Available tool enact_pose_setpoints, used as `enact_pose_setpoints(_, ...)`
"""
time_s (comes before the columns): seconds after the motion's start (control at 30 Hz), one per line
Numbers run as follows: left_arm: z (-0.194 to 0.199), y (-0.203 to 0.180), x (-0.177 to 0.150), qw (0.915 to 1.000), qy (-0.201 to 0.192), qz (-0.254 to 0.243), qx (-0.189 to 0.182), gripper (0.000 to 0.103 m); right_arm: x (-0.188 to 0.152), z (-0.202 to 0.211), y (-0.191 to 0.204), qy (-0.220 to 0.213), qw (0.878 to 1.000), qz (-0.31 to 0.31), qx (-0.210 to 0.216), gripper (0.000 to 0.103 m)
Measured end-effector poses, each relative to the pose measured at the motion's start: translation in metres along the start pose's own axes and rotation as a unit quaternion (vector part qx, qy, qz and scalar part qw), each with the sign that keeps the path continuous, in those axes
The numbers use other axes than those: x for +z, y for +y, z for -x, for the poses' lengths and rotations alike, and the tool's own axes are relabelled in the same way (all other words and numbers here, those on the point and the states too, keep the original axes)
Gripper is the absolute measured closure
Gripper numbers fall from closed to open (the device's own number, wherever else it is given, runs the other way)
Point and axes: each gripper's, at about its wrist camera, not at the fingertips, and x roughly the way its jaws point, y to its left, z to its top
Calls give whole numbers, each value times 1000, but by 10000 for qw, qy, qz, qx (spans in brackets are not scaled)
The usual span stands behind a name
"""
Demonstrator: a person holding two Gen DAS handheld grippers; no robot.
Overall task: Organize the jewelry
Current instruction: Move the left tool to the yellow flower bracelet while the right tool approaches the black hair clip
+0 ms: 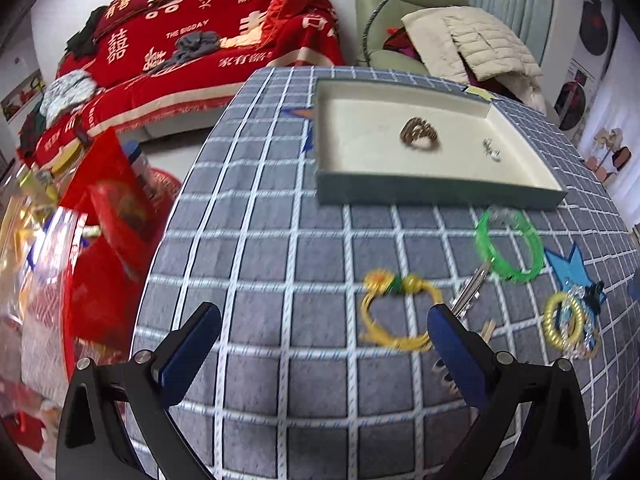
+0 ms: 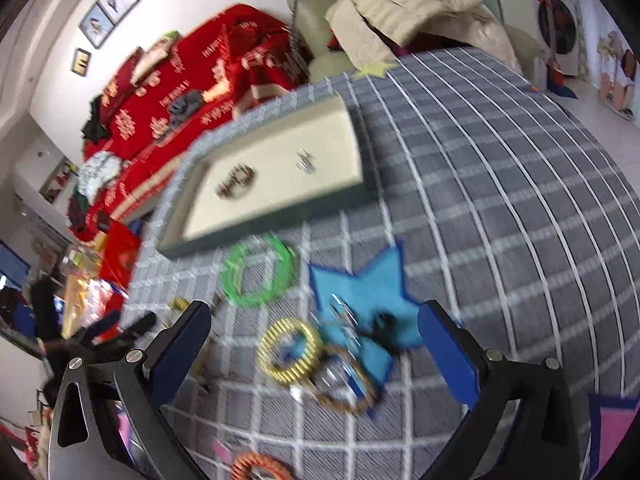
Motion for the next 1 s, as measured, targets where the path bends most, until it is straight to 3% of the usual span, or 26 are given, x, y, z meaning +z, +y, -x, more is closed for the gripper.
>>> enact_pose_setpoints(0.43,-11,5,-8,9998,154,106,75,0,-37,6,-39,152,9973,-56,-715,0)
enact_pose_setpoints(0.6,-16,5,-7,9997,202,111,95,0,-41,10,-31,131,9981,137,-590,1)
enact_pose_setpoints(0.73,-22,1,-6,9996,237,72,150,0,-44,4,-18,132,9964,399,-737,7)
enact_pose_setpoints(0.87,-27,-1,-5,9995,255,39,197,0,-41,-4,-19,137,9954,366,-870,31)
enact_pose_setpoints(1.0,-31,-2,-4,9994,280,13,226,0,-33,-7,-23,89,9948,384,-941,42)
